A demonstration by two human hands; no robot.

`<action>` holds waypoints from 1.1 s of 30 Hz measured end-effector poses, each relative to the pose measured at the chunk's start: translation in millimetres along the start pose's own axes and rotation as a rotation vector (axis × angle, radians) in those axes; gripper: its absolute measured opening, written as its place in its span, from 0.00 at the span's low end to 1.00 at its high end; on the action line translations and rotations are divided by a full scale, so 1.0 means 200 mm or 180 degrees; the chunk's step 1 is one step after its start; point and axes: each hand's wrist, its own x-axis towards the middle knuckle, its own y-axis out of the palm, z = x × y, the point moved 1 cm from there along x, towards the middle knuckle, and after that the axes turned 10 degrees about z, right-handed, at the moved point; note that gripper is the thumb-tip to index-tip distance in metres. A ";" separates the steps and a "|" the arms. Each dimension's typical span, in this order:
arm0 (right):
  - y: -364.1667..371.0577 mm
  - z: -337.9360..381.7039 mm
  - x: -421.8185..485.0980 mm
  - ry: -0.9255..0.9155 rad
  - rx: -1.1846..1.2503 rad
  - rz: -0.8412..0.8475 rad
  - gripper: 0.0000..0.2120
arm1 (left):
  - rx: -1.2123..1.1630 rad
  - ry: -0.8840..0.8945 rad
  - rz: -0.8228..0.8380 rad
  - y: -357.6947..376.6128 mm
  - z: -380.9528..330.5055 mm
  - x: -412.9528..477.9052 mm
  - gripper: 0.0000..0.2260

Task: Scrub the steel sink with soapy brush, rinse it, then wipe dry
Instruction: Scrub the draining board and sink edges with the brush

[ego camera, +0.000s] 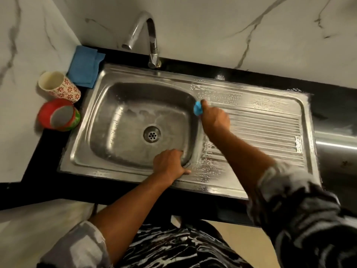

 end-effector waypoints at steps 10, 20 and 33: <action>0.17 -0.07 -0.32 -0.0085 0.0026 0.0250 0.21 | -0.0027 0.0034 0.0030 -0.01 0.02 0.02 0.33; 0.11 0.01 -0.22 0.0146 0.0057 0.0164 0.19 | 0.0007 0.0109 0.0071 0.01 0.06 0.06 0.35; 0.32 0.03 -0.67 0.0067 -0.0108 0.0515 0.24 | -0.0046 0.0109 -0.0021 0.01 0.10 0.07 0.38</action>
